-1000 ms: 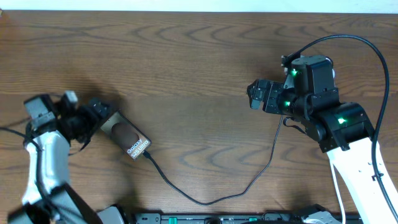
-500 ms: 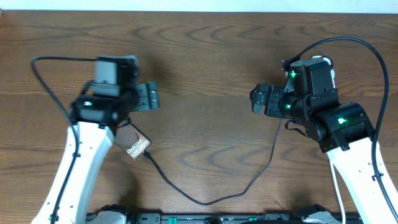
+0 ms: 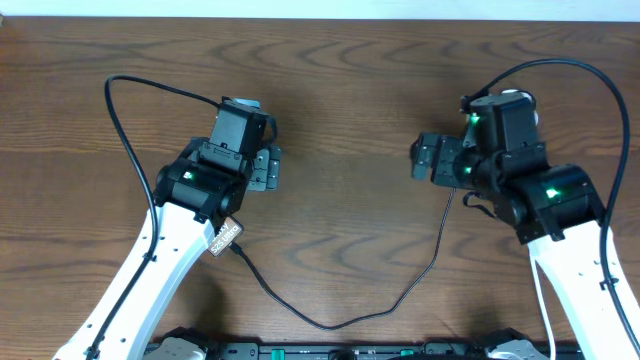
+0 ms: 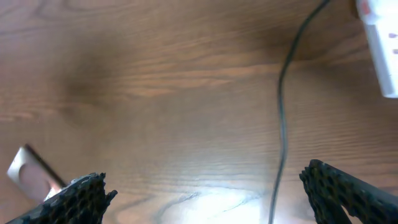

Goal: Plug charger to phone and switch on socket

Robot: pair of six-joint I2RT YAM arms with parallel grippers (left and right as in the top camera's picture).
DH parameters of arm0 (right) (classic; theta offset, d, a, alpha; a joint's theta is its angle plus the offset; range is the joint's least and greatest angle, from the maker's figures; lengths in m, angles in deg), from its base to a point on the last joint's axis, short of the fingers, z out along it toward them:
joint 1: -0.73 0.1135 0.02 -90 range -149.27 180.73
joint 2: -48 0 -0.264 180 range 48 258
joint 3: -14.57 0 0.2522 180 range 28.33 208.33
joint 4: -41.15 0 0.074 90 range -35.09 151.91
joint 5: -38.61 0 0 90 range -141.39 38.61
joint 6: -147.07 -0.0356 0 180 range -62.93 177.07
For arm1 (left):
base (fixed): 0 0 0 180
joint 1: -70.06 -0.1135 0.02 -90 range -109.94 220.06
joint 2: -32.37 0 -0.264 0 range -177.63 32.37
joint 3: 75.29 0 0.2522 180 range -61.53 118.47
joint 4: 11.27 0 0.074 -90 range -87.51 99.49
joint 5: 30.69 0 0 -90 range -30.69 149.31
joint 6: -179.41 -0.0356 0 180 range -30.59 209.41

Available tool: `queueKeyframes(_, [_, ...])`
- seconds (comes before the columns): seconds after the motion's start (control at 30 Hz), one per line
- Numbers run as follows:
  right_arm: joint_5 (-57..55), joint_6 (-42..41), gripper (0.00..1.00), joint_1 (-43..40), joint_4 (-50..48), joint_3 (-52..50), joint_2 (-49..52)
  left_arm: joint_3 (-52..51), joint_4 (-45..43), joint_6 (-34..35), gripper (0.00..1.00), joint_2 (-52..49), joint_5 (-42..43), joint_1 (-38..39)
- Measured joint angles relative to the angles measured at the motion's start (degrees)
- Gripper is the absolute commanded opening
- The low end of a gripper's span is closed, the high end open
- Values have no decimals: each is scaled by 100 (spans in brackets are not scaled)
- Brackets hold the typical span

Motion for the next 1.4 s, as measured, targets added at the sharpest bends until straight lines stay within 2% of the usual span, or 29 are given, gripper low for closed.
queueKeyframes(0.13, [133, 173, 99, -828, -44, 2, 2, 0, -2, -11, 91, -2, -57, 0])
queueKeyframes(0.3, [979, 841, 99, -2369, -46, 363, 286, 0, -4, -13, 91, -2, -74, 0])
queueKeyframes(0.43, [1875, 1679, 99, -3482, 323, 1215, 1123, -2, 0, -13, 91, -2, -90, 0])
queueKeyframes(0.57, [2680, 2643, 99, -4089, 352, 1698, 2090, -2, -2, -13, 92, -2, -92, 0])
queueKeyframes(0.8, [3034, 3161, 99, -4225, 317, 1705, 3268, -2, 0, -13, 92, 0, -92, 0])
queueKeyframes(1.1, [3014, 3303, 99, -4223, -94, 1709, 4699, -2, 0, -13, 91, 0, -92, 0])
queueKeyframes(1.4, [2765, 3442, 99, -4214, -935, 1711, 4839, 0, 0, -13, 92, -2, -92, 0])
